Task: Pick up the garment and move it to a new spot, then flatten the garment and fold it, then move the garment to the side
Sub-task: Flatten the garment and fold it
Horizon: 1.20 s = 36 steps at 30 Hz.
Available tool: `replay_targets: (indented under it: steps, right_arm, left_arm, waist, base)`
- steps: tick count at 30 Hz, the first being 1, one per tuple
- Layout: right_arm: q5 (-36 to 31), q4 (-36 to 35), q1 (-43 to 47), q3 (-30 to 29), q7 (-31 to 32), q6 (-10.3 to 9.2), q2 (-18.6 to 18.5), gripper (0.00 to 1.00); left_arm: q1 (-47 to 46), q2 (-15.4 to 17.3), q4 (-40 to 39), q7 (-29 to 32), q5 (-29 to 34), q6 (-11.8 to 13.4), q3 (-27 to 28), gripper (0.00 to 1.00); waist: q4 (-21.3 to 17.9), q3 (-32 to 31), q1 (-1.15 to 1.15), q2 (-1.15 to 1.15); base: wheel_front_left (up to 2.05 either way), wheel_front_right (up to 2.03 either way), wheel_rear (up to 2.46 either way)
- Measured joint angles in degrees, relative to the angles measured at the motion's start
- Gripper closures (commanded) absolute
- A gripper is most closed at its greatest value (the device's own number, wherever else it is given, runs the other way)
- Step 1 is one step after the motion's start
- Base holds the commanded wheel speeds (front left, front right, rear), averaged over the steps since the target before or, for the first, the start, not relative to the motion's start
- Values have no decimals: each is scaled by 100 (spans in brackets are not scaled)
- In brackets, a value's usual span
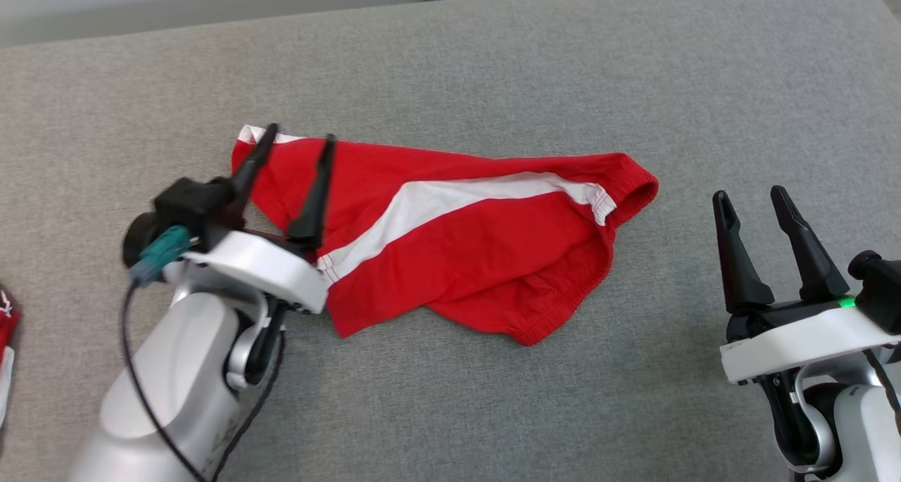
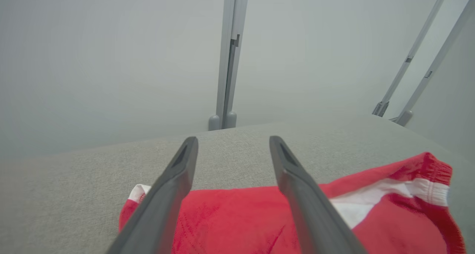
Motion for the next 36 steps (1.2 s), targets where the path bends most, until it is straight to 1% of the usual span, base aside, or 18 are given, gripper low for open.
replay_targets:
  steps: [4, 11, 16, 22, 28, 36]
  right_arm:
    - [-40, -11, 21, -34, 1, 0, -4, 0]
    - [-99, -20, 124, -59, 19, 0, -31, 0]
    - [-152, -12, 176, -76, 55, 0, -46, 0]
    - [-190, 12, 382, -81, 107, 0, -56, 0]
    - [-203, -24, 483, -77, 146, 0, -56, 0]
    - [-218, -82, 489, -80, 186, 0, -58, 0]
  left_arm:
    - [379, 178, -508, -108, -57, 344, 411, 0]
    - [1229, 592, -1397, -158, -18, 810, 900, 0]
    - [1894, 853, -1924, -155, 26, 1114, 1058, 0]
    - [2681, 1021, -2529, -5, -11, 1445, 1155, 0]
    - [3077, 1082, -2813, 138, -40, 1578, 1138, 0]
    - [3205, 1101, -2942, 231, -40, 1675, 1077, 0]
  waist:
    - [101, -98, 0, 0]
    - [275, -320, 0, 0]
    - [366, -491, 0, 0]
    - [460, -706, 0, 0]
    - [475, -834, 0, 0]
    - [486, -869, 0, 0]
  base:
    - [0, 0, 0]
    - [0, 0, 0]
    - [0, 0, 0]
    - [0, 0, 0]
    - [0, 0, 0]
    - [0, 0, 0]
